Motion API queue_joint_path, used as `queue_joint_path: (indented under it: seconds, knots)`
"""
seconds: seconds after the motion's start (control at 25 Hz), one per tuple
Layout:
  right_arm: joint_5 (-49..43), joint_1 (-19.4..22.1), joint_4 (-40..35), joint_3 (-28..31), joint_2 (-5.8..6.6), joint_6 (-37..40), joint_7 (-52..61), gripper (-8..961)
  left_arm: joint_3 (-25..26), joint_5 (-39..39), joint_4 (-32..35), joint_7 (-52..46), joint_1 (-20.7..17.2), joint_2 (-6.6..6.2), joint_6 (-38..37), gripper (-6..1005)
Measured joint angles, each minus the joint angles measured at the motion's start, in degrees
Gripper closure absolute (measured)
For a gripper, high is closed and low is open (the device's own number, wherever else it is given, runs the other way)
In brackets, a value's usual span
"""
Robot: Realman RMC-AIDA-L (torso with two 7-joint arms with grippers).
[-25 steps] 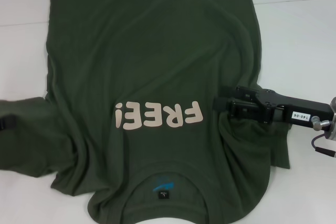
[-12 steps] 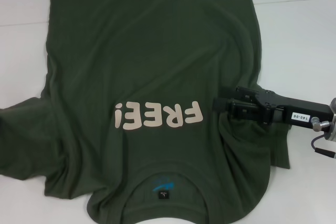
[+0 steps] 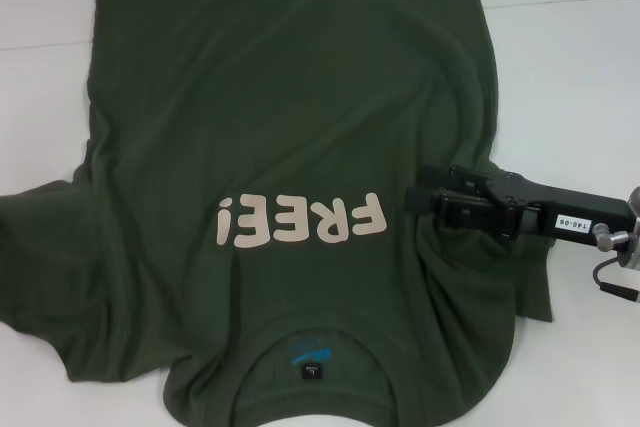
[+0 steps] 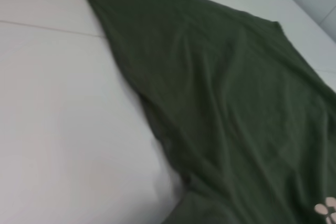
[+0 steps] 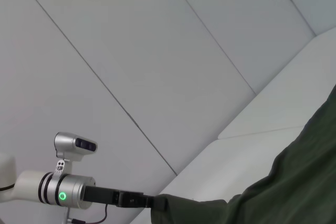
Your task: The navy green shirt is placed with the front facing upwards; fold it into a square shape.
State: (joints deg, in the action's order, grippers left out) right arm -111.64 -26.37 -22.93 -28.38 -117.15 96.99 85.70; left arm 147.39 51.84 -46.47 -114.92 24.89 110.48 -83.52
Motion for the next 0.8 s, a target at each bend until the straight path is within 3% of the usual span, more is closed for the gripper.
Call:
queue_joint_path:
  seconds: [0.28,0.8]
  knots:
    - [-0.1,0.0,0.0,-0.2,-0.07,-0.2,0.0,41,0.0,0.3,-1.5,-0.7,1.2,2.13,-2.4,948]
    - [-0.1,0.0,0.0,0.0,-0.09,-0.5,-0.2,42,-0.2,0.4,-5.0,-3.1,2.6,7.21,-7.1,935]
